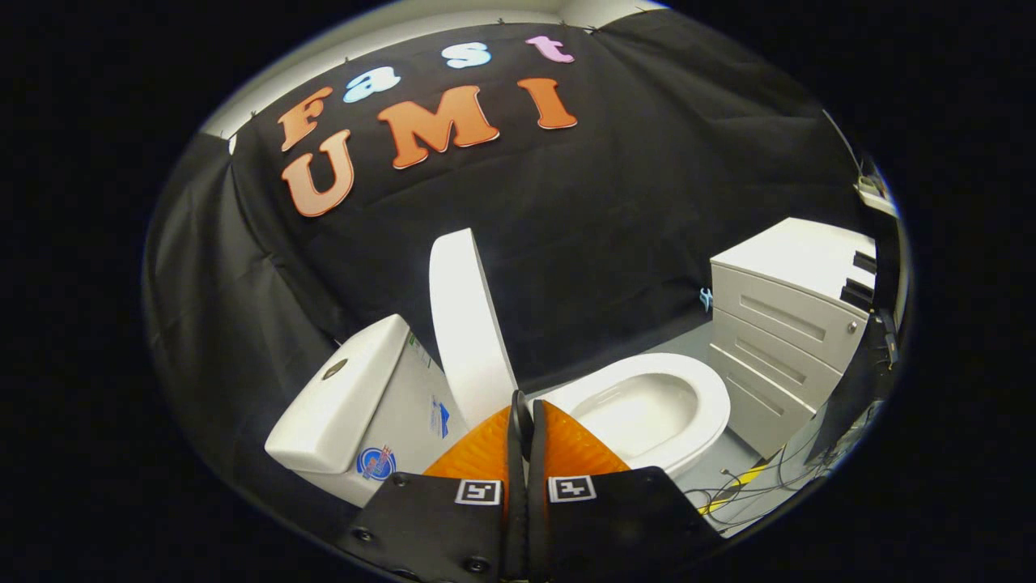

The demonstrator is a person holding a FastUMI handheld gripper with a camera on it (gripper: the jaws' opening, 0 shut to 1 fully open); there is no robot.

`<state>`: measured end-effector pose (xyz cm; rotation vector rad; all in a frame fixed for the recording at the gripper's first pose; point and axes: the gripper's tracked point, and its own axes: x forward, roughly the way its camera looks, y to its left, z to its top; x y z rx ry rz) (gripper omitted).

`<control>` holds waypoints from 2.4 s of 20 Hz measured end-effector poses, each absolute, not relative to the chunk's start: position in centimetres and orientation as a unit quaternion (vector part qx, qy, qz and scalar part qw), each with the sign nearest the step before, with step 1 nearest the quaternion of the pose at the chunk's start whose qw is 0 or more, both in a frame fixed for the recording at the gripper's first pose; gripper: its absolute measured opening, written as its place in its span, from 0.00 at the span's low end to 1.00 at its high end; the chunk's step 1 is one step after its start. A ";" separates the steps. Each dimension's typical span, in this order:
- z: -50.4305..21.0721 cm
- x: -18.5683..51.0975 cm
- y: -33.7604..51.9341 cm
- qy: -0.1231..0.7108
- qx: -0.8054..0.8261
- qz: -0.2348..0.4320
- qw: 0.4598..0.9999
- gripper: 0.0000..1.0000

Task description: Open the toilet lid.

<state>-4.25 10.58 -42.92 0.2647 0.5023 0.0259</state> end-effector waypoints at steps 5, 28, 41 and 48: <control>-42.6 -5.0 13.6 0.243 0.086 0.023 0.966 0.08; -43.3 -6.8 21.0 0.257 0.052 0.098 0.960 0.08; -30.0 -2.7 15.4 0.185 0.078 0.123 0.972 0.72; -21.5 1.1 9.0 0.111 -0.007 0.113 0.987 0.98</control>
